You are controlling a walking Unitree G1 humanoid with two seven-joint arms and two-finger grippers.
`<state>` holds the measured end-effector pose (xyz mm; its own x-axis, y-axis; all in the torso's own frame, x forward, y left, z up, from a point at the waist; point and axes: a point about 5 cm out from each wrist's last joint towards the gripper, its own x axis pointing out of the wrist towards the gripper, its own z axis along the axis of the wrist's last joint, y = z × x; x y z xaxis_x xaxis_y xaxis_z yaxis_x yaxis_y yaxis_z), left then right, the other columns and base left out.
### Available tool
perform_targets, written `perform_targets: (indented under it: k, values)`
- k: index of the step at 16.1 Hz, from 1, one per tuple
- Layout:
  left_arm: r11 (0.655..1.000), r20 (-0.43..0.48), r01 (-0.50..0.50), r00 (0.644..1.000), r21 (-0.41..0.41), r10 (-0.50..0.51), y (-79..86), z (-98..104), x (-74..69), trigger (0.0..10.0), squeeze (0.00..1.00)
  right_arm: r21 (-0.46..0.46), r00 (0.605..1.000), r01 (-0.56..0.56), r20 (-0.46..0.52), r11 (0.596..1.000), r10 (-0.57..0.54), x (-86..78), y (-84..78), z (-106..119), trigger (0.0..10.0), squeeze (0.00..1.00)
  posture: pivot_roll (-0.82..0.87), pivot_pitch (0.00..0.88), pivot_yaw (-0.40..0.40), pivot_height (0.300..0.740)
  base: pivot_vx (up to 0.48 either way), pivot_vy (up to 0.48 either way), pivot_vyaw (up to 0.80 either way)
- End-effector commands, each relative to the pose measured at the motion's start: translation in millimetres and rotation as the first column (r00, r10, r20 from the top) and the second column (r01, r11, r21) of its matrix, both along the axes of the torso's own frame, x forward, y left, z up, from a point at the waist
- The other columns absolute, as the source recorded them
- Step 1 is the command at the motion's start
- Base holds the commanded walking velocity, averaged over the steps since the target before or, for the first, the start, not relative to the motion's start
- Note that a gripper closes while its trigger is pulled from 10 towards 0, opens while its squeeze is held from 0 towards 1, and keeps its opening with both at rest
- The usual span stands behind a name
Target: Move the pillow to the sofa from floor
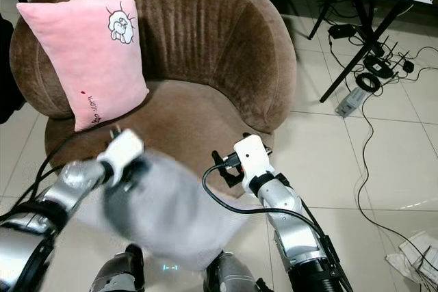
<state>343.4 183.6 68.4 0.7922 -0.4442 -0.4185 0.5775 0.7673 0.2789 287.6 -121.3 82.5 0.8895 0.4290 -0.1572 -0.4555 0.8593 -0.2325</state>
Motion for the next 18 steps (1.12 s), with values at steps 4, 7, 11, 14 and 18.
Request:
perform_targets:
  k: [4,7,11,14,18]
  values:
    - [0.935,0.242,-0.098,0.952,-0.34,0.188,-10.1,72.9,37.5,0.0,0.0,-0.003,1.0,0.02,-0.013,1.0,-0.02,2.2,-4.6,-4.4,10.0,0.17,-0.1,0.218,-0.13,0.74,0.0,0.0,0.0]
    - [0.902,0.304,-0.133,0.913,-0.411,0.273,-7.5,98.2,47.1,0.0,0.0,-0.001,1.0,0.015,-0.011,1.0,-0.015,4.0,-2.6,-4.1,10.0,0.17,-0.1,0.209,-0.136,0.74,0.0,0.0,0.0]
    - [0.896,0.346,-0.227,0.864,-0.381,0.366,3.0,118.9,56.3,0.0,0.0,0.005,1.0,0.012,-0.006,1.0,-0.012,7.0,0.7,-3.6,10.0,0.18,-0.1,0.205,-0.134,0.74,0.0,0.0,0.0]
    - [0.92,0.329,-0.255,0.877,-0.296,0.349,1.9,111.9,56.8,0.0,0.0,0.007,1.0,0.008,-0.005,1.0,-0.008,6.5,1.4,-4.1,10.0,0.17,-0.1,0.207,-0.133,0.74,0.0,0.0,0.0]
    - [0.929,0.253,-0.324,0.897,-0.178,0.362,2.1,84.1,51.3,10.0,0.0,0.005,1.0,0.006,-0.008,1.0,-0.006,3.9,0.8,-5.5,10.0,0.18,-0.11,0.21,-0.136,0.74,0.0,0.0,0.0]
